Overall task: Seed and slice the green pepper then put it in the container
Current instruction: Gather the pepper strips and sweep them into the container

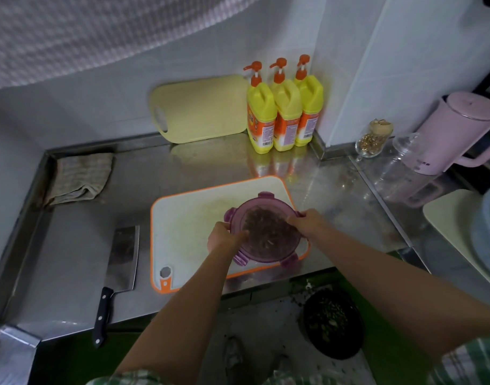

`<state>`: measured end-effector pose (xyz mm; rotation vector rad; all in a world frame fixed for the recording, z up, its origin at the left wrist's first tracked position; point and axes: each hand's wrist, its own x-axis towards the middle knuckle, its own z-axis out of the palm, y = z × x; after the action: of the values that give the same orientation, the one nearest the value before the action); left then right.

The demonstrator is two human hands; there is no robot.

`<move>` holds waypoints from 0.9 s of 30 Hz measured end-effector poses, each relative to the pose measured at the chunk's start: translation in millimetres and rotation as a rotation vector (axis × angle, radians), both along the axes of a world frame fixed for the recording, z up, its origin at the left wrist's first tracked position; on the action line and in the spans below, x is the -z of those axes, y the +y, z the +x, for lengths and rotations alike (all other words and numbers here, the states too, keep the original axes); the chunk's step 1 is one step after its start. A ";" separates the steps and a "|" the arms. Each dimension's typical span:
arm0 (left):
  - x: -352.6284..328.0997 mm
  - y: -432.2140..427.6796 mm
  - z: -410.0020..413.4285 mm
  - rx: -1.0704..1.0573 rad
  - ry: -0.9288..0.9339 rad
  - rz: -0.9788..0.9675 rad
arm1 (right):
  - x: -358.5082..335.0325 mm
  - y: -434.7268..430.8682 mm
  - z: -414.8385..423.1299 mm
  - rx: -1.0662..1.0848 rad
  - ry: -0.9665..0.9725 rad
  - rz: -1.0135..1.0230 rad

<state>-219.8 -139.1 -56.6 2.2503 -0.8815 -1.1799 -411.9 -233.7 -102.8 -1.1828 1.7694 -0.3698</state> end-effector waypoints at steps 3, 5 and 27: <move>0.0 -0.4 -1.4 0.005 -0.008 0.004 | -5.6 8.5 -7.5 0.031 -0.130 0.059; 0.4 -1.2 0.3 -0.014 0.007 -0.013 | -19.4 16.1 -9.3 0.046 -0.227 0.138; -13.1 -6.8 -41.3 0.839 -0.740 0.141 | -45.2 30.3 -6.0 -0.272 0.439 -0.147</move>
<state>-261.1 -145.8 -43.5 2.5261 -2.2382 -0.6458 -417.9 -203.4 -57.7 -1.6856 1.9353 -0.0810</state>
